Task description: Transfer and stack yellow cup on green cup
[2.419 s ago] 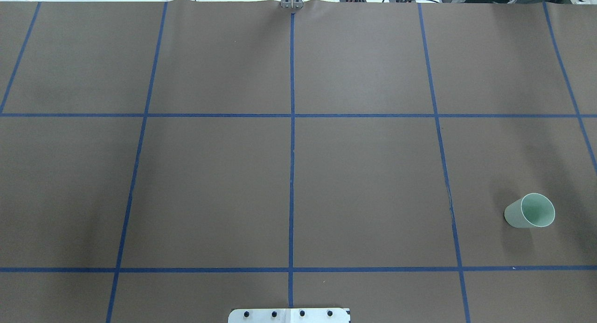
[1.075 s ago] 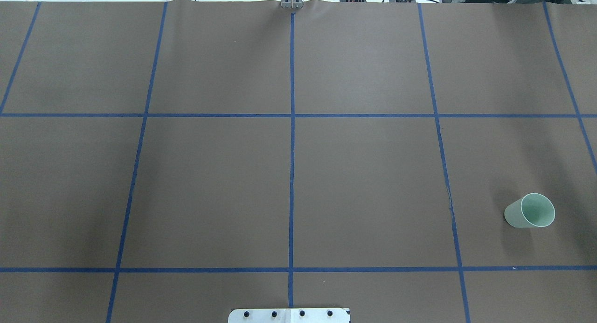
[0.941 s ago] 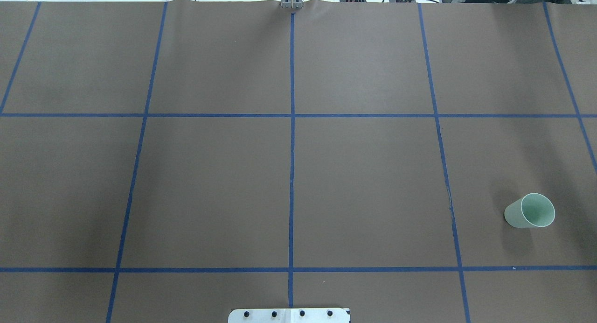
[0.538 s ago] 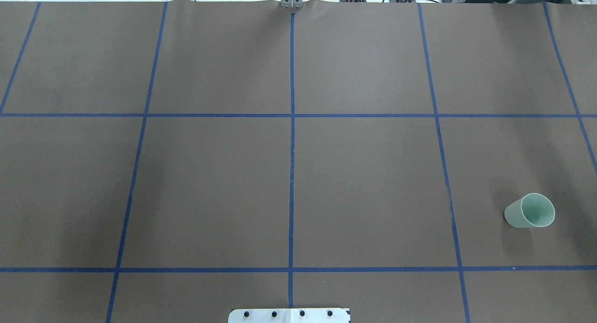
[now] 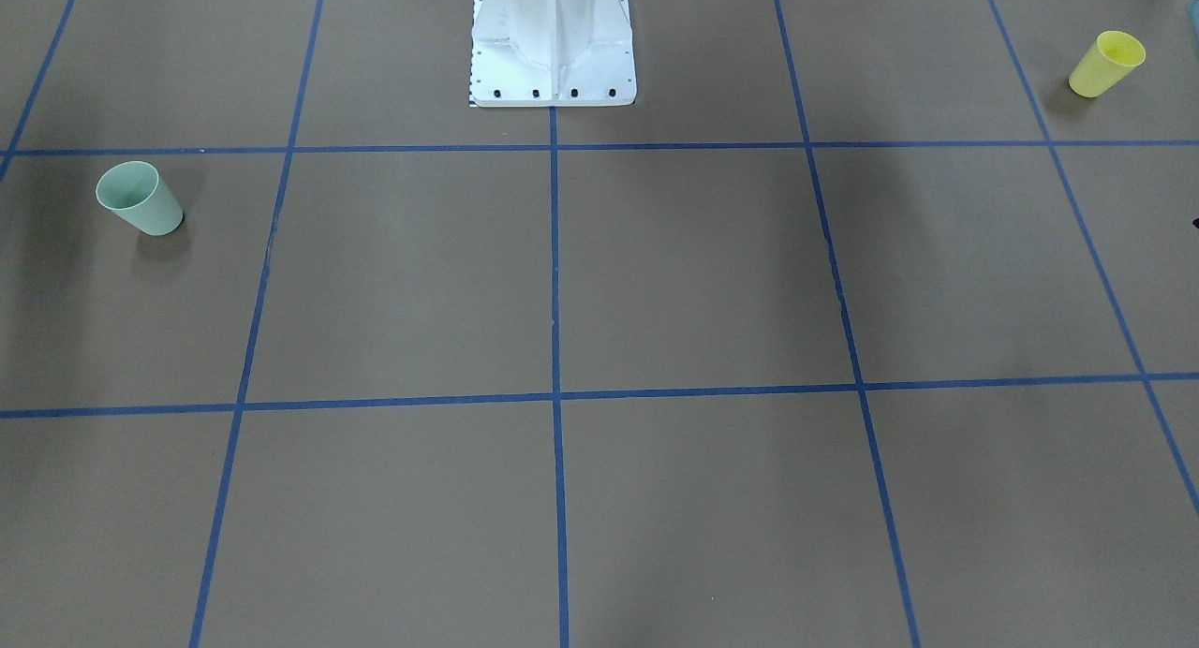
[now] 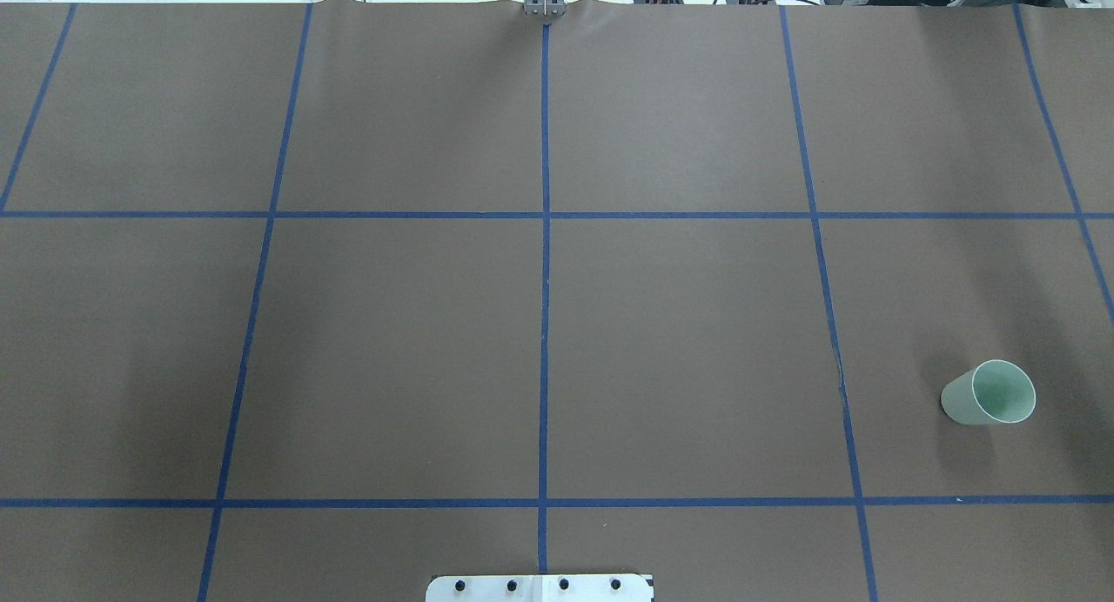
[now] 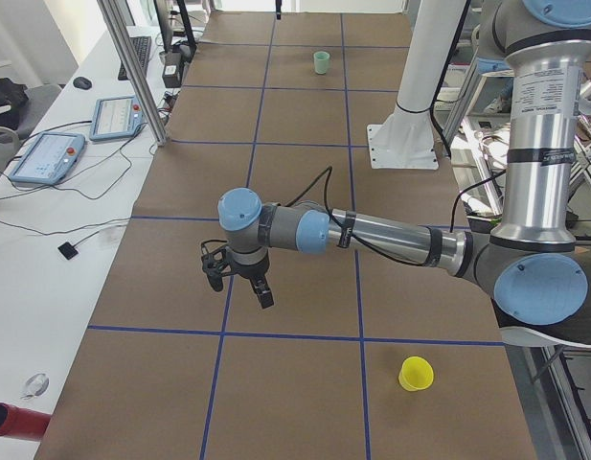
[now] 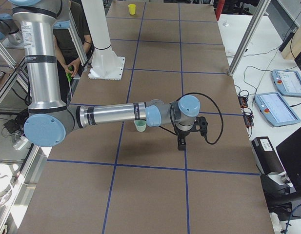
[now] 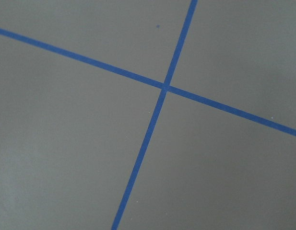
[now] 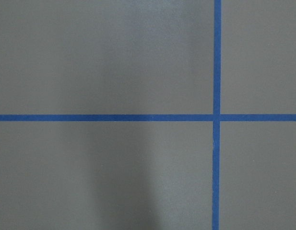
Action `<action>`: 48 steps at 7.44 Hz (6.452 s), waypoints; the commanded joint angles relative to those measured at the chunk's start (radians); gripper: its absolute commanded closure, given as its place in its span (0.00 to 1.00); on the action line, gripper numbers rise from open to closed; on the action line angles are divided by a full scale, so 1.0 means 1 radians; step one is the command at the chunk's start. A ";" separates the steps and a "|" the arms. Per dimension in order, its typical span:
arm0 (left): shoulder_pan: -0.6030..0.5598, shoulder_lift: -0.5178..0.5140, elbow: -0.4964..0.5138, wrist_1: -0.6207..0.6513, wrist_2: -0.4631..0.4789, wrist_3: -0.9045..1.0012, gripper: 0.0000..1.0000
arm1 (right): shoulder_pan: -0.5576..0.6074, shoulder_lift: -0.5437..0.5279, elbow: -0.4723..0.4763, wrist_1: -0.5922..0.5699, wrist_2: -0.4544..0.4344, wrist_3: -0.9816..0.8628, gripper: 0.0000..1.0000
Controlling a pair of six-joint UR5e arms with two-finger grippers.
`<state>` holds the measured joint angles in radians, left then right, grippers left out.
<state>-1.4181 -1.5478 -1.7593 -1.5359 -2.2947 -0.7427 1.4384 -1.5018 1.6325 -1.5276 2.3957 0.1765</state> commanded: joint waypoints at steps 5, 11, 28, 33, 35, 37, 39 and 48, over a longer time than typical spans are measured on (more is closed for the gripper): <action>0.472 0.243 -0.084 -0.037 0.606 -1.061 0.00 | -0.059 0.005 -0.006 0.043 -0.003 0.001 0.00; 0.833 0.345 -0.238 0.454 0.562 -1.812 0.03 | -0.138 0.015 -0.017 0.043 -0.010 0.003 0.00; 1.131 0.382 0.081 0.254 0.400 -2.149 0.54 | -0.158 0.012 -0.020 0.044 -0.012 0.001 0.00; 1.092 0.492 0.058 0.218 0.616 -1.906 0.62 | -0.158 0.012 -0.011 0.044 -0.010 0.003 0.00; 0.804 0.432 0.064 0.117 0.916 -1.589 0.60 | -0.156 0.015 -0.005 0.044 -0.012 0.003 0.00; 0.647 0.339 0.070 0.006 1.114 -1.384 0.57 | -0.156 0.017 0.010 0.044 -0.012 0.004 0.00; 0.637 0.292 0.070 -0.186 1.280 -1.257 0.58 | -0.156 0.035 0.004 0.044 -0.015 0.006 0.00; 0.792 -0.366 0.077 -0.693 1.384 -0.498 0.60 | -0.158 0.096 -0.011 0.043 -0.030 0.023 0.00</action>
<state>-0.6716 -1.8376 -1.6818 -2.2118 -0.9071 -1.2936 1.2809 -1.4229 1.6232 -1.4836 2.3658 0.1963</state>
